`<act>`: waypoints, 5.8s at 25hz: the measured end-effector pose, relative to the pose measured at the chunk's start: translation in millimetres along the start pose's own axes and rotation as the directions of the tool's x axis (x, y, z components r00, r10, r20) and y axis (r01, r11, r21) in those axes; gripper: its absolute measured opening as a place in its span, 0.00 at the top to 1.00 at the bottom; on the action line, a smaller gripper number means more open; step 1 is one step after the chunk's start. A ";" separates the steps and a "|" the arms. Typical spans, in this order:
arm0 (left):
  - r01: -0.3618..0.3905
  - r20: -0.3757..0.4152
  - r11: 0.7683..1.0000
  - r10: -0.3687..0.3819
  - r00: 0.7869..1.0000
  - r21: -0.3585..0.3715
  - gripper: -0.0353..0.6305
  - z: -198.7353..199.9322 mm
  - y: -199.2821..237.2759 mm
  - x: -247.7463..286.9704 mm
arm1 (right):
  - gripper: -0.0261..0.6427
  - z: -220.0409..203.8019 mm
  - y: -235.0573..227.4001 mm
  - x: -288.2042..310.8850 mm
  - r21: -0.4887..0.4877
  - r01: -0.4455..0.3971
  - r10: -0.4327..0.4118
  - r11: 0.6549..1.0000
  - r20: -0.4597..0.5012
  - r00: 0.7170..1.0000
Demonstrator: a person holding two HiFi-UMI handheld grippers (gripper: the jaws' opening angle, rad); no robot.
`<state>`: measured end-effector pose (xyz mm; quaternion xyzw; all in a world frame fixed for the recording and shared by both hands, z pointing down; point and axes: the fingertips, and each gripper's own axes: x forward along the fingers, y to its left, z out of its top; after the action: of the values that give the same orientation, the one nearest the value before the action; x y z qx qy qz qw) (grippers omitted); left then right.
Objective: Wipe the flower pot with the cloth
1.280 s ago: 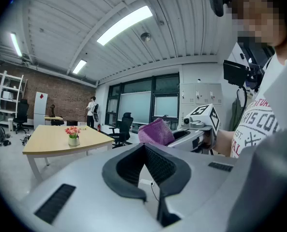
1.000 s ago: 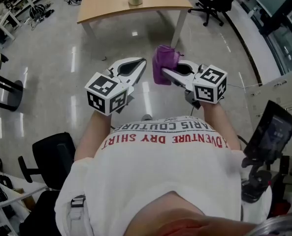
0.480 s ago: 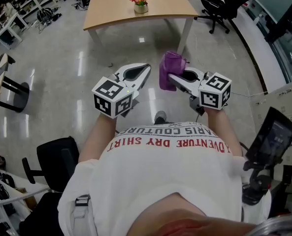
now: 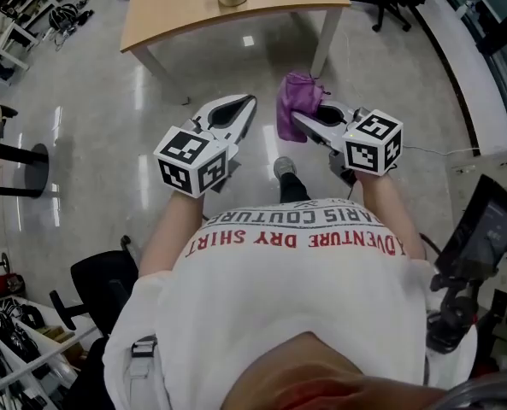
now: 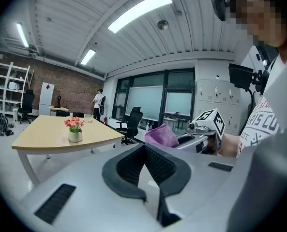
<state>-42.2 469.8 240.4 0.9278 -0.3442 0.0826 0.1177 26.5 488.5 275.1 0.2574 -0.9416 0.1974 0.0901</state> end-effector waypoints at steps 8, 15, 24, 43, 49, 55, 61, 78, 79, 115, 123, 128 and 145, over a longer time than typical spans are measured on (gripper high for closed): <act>-0.091 -0.048 0.995 0.089 0.995 -0.041 0.94 17.8 155.0 180.8 | 0.87 64.3 -217.6 71.7 0.065 -0.003 0.005 0.998 -0.024 1.000; -0.102 -0.004 0.995 0.102 0.995 0.014 0.94 75.7 240.9 268.2 | 0.87 136.9 -331.6 121.9 0.019 -0.031 0.032 0.999 -0.032 0.999; -0.107 0.011 0.994 0.107 0.994 0.013 0.94 81.2 300.6 284.9 | 0.87 161.4 -369.0 172.6 -0.031 -0.095 0.093 0.995 -0.066 0.993; -0.351 -0.195 0.936 0.346 0.918 0.013 0.32 -24.9 563.9 389.7 | 0.87 148.7 -533.4 319.8 0.147 -0.045 0.073 0.988 -0.187 0.980; -0.339 -0.201 0.935 0.353 0.914 0.101 0.31 -56.1 607.8 436.0 | 0.87 136.0 -573.9 345.8 0.200 -0.043 0.084 0.979 -0.202 0.976; -0.331 -0.167 0.941 0.338 0.926 0.067 0.31 -54.4 608.5 441.8 | 0.87 137.2 -578.5 349.1 0.220 -0.036 0.081 0.975 -0.200 0.976; -0.337 -0.144 0.939 0.344 0.928 0.073 0.31 -53.6 610.2 445.1 | 0.87 130.5 -585.4 352.5 0.236 -0.033 0.082 0.971 -0.202 0.976; -0.227 -0.128 0.970 0.237 0.963 0.092 0.41 -44.7 597.2 431.8 | 0.87 137.8 -588.8 372.3 0.297 -0.081 0.136 0.951 -0.172 0.976; -0.217 -0.130 0.972 0.228 0.965 0.094 0.41 -44.1 598.5 431.1 | 0.87 141.7 -591.1 376.9 0.295 -0.083 0.138 0.952 -0.171 0.975; -0.081 -0.183 0.986 0.107 0.977 0.147 0.41 -54.1 606.3 437.5 | 0.87 98.6 -647.6 460.2 0.142 0.087 -0.011 0.986 -0.465 0.885; -0.318 -0.126 0.944 0.327 0.937 0.083 0.34 -60.1 595.0 430.6 | 0.87 106.3 -633.5 425.7 0.171 0.093 -0.026 0.981 -0.358 0.933; -0.458 -0.134 0.889 0.453 0.882 -0.008 0.34 -67.1 576.9 435.9 | 0.87 95.8 -609.4 388.6 0.177 0.091 -0.024 0.980 -0.348 0.937; -0.682 -0.123 0.731 0.676 0.727 -0.019 0.34 -53.8 591.9 452.7 | 0.87 85.1 -588.5 339.3 0.225 0.092 -0.014 0.970 -0.326 0.945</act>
<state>-96.5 -231.0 493.7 0.7278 -0.6550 0.1588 0.1265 38.1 -164.1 481.5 0.2562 -0.8765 0.3453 0.2164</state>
